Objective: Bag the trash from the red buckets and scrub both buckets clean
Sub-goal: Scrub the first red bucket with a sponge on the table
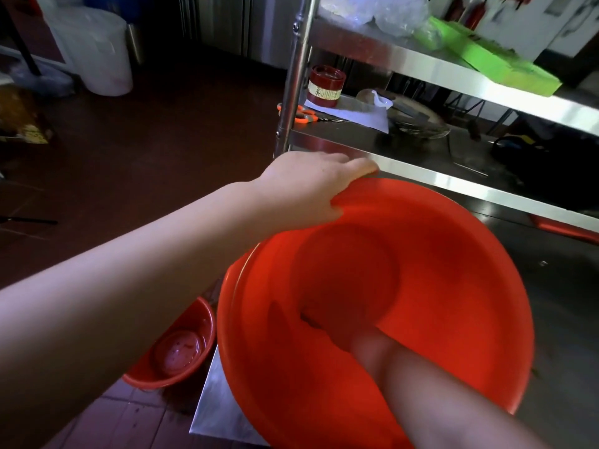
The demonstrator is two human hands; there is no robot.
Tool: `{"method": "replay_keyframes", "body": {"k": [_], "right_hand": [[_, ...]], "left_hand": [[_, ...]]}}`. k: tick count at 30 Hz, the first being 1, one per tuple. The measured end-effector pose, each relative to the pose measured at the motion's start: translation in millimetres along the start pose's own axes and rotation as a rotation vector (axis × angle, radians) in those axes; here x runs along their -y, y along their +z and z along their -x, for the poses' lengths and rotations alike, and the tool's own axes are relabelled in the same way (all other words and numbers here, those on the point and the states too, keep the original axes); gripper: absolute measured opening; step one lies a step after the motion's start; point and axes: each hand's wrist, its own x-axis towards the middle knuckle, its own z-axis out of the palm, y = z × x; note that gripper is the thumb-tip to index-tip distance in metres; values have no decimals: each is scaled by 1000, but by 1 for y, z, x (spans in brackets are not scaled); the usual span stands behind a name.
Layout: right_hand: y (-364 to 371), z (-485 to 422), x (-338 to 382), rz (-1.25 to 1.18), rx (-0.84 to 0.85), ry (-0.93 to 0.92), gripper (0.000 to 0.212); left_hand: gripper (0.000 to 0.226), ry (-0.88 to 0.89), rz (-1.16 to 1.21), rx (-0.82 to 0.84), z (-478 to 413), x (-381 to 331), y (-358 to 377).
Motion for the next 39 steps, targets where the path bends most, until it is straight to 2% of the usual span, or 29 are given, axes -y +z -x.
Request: {"method": "replay_keyframes", "body": {"k": [2,4,8,10,12,14,15,16,18,20,24,26,28,30,31,33,35,37,39], "right_hand": [[2,-1,7,-101,28,89,53],[8,-2,12,-185,39,248,59],[26,-9,8,-337,-25,608,58],[31,-12,5,-391,-76,706,50],[38,-12,2,-451,-68,744,49],[41,-13,-5,-503,-87,717,73],[41,-13,-12,-521,-79,713,77],[30,-10,-15,-491,-67,690,74],[7,-9,-29,-447,-117,677,89],[-10,-8,-45,-447,-219,777,98],[-23,-15,-56,-425,-248,834,104],[-29,-21,-48,-375,-231,873,99],[-32,-28,-41,-256,-211,830,88],[-32,-34,-32,-261,-220,704,75],[-29,-35,-27,-264,-225,603,69],[-15,-31,-17,-123,-224,353,66],[-4,-18,-13,-19,-134,131,61],[11,3,-13,61,-47,-70,45],[17,25,-20,165,-31,-230,17]], "left_hand": [[85,-56,99,-107,8,-1,1],[94,-196,222,-172,24,1,8],[86,-537,382,-100,75,-6,51],[72,-604,544,-44,90,-25,67],[54,-578,619,12,90,-46,74],[37,-561,606,10,85,-59,77],[33,-563,596,-11,82,-60,76],[33,-561,586,-39,80,-57,74],[39,-517,530,-106,75,-44,65],[49,-446,424,-135,69,-24,49],[49,-339,397,-35,56,-8,27],[49,-287,426,-5,48,-9,26],[47,-248,436,13,41,-10,26],[48,-216,421,16,34,-14,27],[50,-199,407,20,32,-16,27],[53,-173,379,18,28,-22,29],[55,-158,348,4,25,-27,29],[55,-150,312,5,24,-28,29],[53,-142,294,12,24,-28,29]]}}
